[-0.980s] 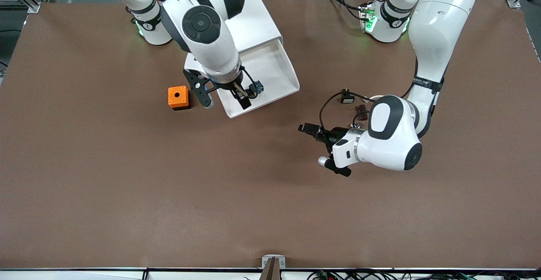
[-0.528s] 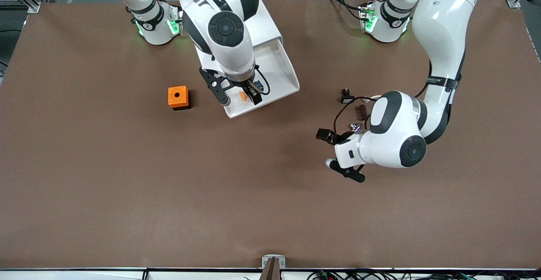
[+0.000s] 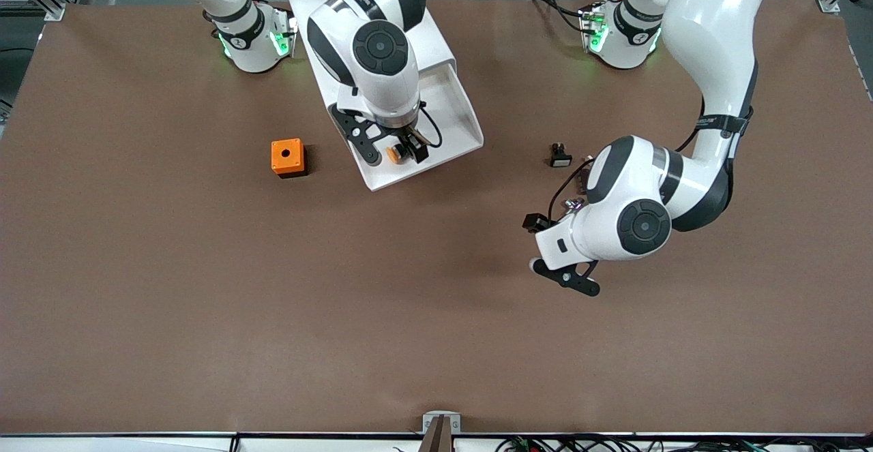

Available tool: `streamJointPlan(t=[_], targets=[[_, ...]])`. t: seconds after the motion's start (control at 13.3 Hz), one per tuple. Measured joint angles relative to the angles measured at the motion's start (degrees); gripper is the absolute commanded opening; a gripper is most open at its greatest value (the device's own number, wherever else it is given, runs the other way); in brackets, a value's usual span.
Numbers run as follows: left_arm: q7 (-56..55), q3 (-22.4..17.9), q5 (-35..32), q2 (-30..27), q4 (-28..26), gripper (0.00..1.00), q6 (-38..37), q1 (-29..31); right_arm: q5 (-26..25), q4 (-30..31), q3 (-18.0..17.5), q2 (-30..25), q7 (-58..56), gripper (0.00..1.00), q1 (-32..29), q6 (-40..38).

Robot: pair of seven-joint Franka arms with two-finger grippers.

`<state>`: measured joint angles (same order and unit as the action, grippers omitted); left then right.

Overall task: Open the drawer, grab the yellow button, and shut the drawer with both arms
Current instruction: 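Grasp and lift the yellow button with the right gripper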

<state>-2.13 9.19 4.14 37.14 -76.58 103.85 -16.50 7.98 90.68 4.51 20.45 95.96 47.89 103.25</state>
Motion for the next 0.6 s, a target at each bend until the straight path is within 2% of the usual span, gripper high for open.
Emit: streamJointPlan(t=[0.38, 0.45, 0.6], targets=[[-15.0, 0.0, -3.7, -0.9, 0.1, 1.00, 0.0, -1.8, 0.0, 0.0, 0.0, 1.2, 0.0, 1.00, 0.0, 1.2], [-18.9, 0.0, -3.7, -1.1, 0.1, 1.00, 0.0, -2.3, 0.0, 0.0, 0.0, 1.6, 0.0, 0.90, 0.0, 1.7], [-25.9, 0.1, -3.8, -1.4, 0.1, 1.00, 0.0, -3.4, 0.0, 0.0, 0.0, 1.9, 0.0, 0.54, 0.1, 2.0]])
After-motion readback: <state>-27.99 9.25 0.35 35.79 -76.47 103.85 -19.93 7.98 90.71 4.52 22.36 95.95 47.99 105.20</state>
